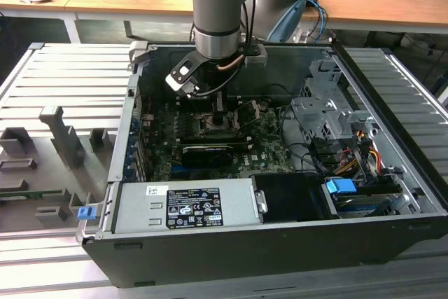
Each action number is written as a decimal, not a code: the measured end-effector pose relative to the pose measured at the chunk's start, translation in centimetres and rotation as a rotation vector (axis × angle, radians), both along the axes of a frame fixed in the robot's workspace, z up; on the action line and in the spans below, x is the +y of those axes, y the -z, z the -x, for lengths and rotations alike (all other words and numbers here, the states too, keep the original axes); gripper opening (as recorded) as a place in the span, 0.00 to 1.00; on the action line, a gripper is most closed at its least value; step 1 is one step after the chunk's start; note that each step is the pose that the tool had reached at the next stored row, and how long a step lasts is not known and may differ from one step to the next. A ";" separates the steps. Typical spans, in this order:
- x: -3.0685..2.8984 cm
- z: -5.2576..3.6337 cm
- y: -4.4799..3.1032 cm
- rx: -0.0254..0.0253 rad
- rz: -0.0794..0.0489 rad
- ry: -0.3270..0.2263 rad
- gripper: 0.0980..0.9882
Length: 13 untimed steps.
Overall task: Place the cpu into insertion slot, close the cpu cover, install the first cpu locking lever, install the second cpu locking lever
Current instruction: 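Place the cpu into insertion slot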
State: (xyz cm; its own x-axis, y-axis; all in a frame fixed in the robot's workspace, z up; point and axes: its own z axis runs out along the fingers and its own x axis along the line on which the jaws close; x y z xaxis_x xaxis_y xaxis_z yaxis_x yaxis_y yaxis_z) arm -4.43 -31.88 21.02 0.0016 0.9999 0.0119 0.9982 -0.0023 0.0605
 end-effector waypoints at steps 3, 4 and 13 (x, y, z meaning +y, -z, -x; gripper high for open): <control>0.00 0.00 -0.10 0.0001 0.000 0.000 0.01; 0.00 0.00 -0.14 0.0002 0.000 0.000 0.01; 0.00 0.00 -0.37 0.0000 0.001 0.001 0.01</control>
